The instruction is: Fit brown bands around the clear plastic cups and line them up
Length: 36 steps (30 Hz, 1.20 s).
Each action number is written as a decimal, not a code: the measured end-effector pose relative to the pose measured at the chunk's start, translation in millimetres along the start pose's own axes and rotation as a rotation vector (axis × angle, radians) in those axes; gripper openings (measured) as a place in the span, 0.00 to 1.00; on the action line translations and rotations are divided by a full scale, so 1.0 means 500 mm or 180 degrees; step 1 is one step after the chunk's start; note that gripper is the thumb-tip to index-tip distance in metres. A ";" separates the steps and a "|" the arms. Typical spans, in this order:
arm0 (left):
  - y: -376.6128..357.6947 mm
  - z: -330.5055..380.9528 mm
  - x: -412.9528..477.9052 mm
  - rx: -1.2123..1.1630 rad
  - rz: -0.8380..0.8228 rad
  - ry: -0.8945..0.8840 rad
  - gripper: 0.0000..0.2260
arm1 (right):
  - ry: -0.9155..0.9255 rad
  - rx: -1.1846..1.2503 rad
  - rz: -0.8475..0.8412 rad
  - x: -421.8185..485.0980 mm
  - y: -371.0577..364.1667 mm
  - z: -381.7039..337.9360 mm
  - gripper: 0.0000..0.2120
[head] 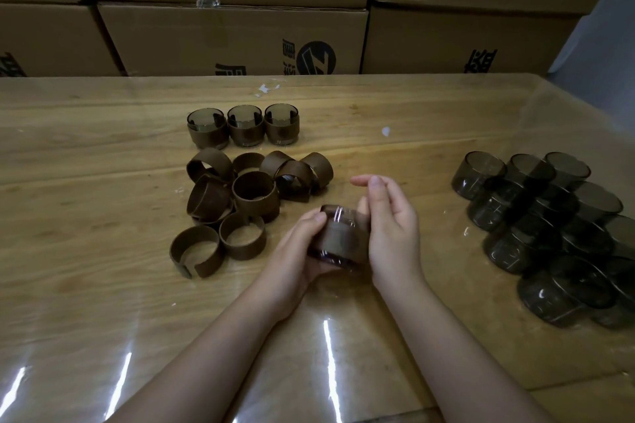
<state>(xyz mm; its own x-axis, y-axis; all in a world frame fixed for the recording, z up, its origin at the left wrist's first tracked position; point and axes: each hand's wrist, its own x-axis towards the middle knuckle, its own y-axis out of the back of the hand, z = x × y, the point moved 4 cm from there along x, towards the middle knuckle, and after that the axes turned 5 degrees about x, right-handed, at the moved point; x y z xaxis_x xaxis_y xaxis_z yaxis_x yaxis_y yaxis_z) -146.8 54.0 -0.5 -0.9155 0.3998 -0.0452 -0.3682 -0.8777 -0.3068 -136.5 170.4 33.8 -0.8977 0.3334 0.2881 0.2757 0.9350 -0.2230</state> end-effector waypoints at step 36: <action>0.040 0.029 -0.014 0.0308 0.1399 -0.0356 0.19 | -0.0594 -0.0202 -0.0787 0.001 -0.041 0.039 0.11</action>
<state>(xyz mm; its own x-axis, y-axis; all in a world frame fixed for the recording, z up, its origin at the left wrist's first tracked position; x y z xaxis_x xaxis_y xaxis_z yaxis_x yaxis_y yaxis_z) -150.1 29.7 7.3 -0.9980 -0.0420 -0.0465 0.0502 -0.9803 -0.1912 -149.0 149.0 20.3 -0.9862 0.0725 0.1490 0.0568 0.9926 -0.1071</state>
